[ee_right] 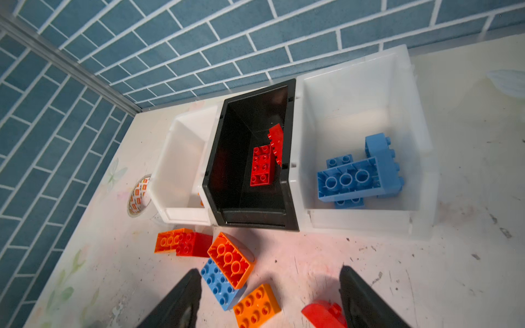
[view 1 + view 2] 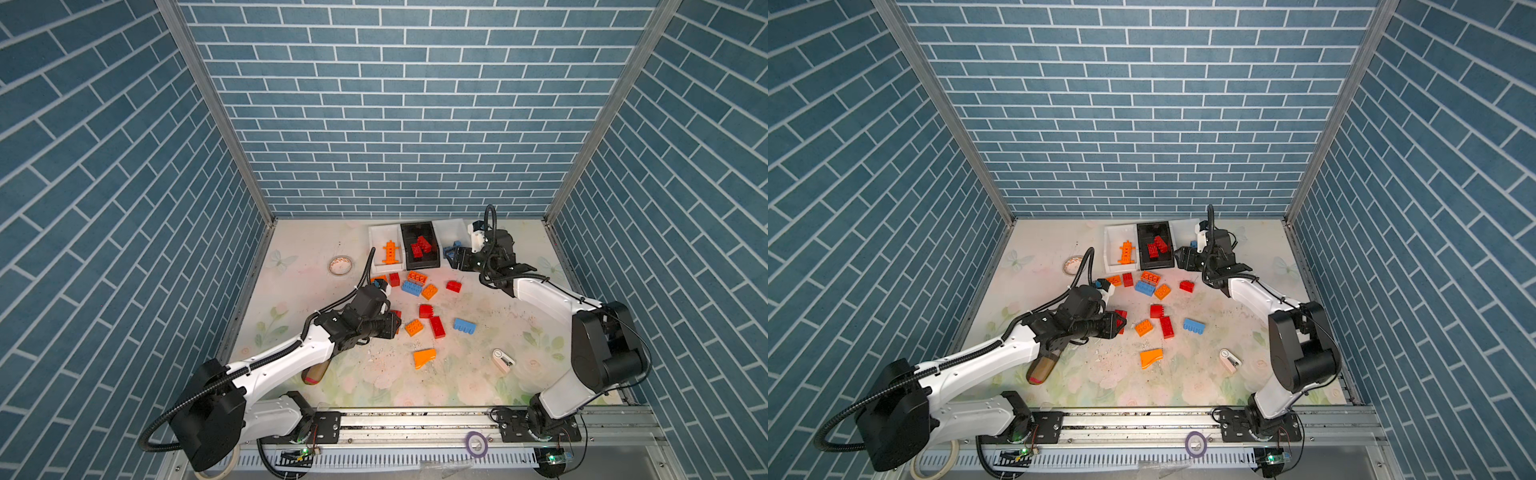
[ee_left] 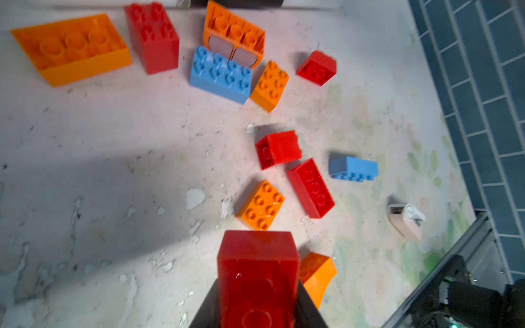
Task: Sort the legos into containers by color
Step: Place the lego in the container.
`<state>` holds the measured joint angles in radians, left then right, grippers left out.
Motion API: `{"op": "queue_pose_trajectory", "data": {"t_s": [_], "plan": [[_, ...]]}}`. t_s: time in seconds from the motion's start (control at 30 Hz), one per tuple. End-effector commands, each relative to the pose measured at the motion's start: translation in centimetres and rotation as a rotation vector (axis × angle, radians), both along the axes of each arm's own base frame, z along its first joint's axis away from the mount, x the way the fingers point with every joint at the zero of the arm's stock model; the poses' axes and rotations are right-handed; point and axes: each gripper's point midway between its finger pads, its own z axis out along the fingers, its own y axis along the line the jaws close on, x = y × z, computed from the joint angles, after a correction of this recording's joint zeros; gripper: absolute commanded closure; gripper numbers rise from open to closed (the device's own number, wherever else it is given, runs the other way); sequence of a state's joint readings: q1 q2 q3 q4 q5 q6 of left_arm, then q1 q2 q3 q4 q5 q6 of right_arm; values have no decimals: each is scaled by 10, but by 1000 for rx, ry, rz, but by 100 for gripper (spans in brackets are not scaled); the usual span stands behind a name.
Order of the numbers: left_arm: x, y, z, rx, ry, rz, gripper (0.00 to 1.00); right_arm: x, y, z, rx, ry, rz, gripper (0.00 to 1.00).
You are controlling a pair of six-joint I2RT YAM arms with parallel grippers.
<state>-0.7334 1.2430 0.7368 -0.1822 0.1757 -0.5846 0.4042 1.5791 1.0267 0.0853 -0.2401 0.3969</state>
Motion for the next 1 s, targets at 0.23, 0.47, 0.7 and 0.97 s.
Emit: {"op": "queue_pose_trajectory", "data": {"t_s": [0.23,0.47,0.7,0.97], "plan": [[63,-45,49,-150,-137,-65,77,-76,-12,-26,-107,1,72,23],[99,-66,59,-164,-181,-93,77,-117,-19,-39,-118,15,95,24],[136,-78,66,-197,-203,-95,77,-137,-26,-43,-79,24,76,24],[189,-78,79,-253,-242,-64,77,-153,-19,-57,-82,62,91,24]]}}
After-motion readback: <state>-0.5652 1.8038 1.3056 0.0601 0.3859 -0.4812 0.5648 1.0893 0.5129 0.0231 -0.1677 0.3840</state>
